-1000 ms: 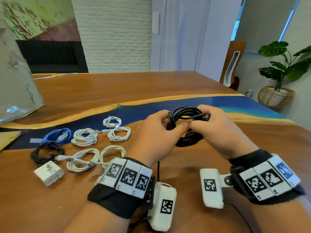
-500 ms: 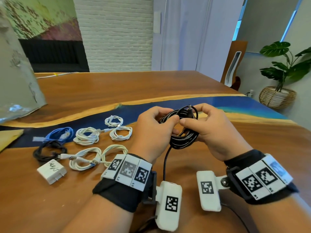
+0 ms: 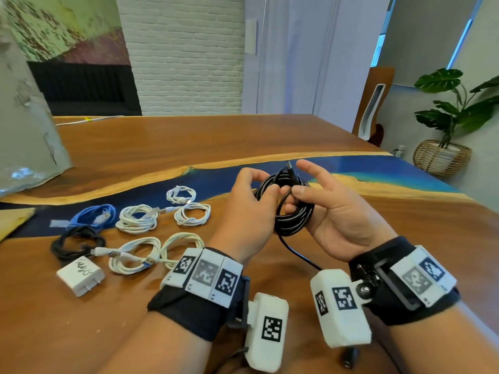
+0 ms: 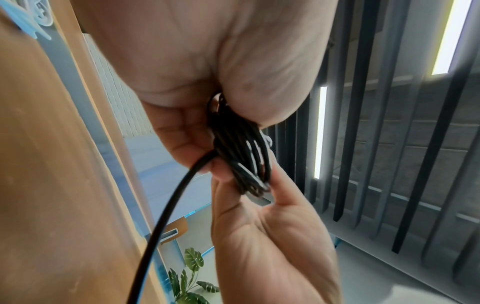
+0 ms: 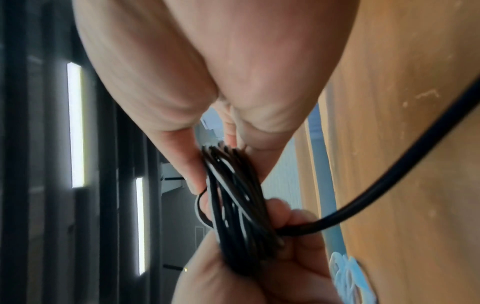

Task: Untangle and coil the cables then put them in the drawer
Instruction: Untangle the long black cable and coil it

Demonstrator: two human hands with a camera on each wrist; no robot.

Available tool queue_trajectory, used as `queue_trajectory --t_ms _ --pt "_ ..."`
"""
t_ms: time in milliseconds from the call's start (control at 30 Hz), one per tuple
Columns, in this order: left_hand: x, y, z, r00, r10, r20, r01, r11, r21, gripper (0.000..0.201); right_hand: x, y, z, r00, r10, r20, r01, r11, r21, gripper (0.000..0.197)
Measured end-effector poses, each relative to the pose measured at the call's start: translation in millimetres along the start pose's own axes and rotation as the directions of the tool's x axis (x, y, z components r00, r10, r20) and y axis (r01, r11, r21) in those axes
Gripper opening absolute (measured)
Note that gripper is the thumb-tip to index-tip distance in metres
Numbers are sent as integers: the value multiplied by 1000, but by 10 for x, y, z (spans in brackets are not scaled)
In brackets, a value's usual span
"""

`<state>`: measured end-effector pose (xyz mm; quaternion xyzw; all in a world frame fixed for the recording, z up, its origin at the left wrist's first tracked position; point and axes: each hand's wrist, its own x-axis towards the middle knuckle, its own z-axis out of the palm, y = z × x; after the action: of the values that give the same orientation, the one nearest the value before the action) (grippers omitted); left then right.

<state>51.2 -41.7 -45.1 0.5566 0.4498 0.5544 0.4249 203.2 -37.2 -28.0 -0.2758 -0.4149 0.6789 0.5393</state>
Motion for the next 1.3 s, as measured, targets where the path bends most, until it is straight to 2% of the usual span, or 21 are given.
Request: queue_trajectory --t_ms 100,167,267,333,400,467,533,600,667,767,833,867,933,1067,1200,1300 --pt "4 -29 23 999 26 -35 -26 1000 8 8 11 15 28 994 -101 -50 91 983 -161 64" --pt "-3 -31 51 1000 11 -9 -12 1000 -15 8 6 5 13 981 -178 -72 144 928 -343 61" --pt "-3 -19 62 1000 20 21 -21 1000 7 8 -16 -11 -2 951 -303 -58 196 740 -643 51" --pt "0 -21 59 1000 19 25 -19 1000 4 8 -8 4 -26 924 -381 -39 225 623 -749 51" --pt "-1 -25 56 999 -3 40 3 1000 1 8 1 11 -48 879 -477 11 256 452 -854 52" --pt "-11 -23 58 998 -24 61 25 1000 -14 8 0 -1 -80 827 -548 124 338 309 -889 49" --pt "-10 -19 61 997 -24 77 27 999 -34 4 -6 -13 -111 791 -569 223 432 262 -863 42" --pt "-10 -6 50 996 0 84 5 998 -60 2 -7 -3 -116 781 -568 260 470 260 -844 33" --pt "0 -10 22 996 9 85 -3 997 -77 5 7 26 -92 792 -557 248 470 297 -831 28" --pt "13 -35 29 991 -33 126 44 996 -82 5 31 29 -41 779 -600 181 498 419 -759 23" --pt "13 -61 54 988 -26 152 35 998 -57 5 39 -3 -31 768 -636 75 507 534 -676 13" --pt "21 -72 56 989 -15 145 21 999 -39 6 29 -22 -14 786 -618 8 496 624 -603 6" --pt "45 -84 42 993 4 121 -3 1000 -13 15 19 -34 -11 811 -580 -71 467 716 -518 15" --pt "90 -89 -52 997 -8 76 8 1000 -4 29 9 -51 10 827 -560 -46 486 754 -443 24" --pt "98 -108 -91 998 -20 67 21 1000 -8 33 -19 -86 -1 813 -582 -6 518 728 -449 30" --pt "91 -115 -81 997 -9 74 10 1000 -12 36 -50 -112 -7 821 -571 -4 495 715 -493 35"
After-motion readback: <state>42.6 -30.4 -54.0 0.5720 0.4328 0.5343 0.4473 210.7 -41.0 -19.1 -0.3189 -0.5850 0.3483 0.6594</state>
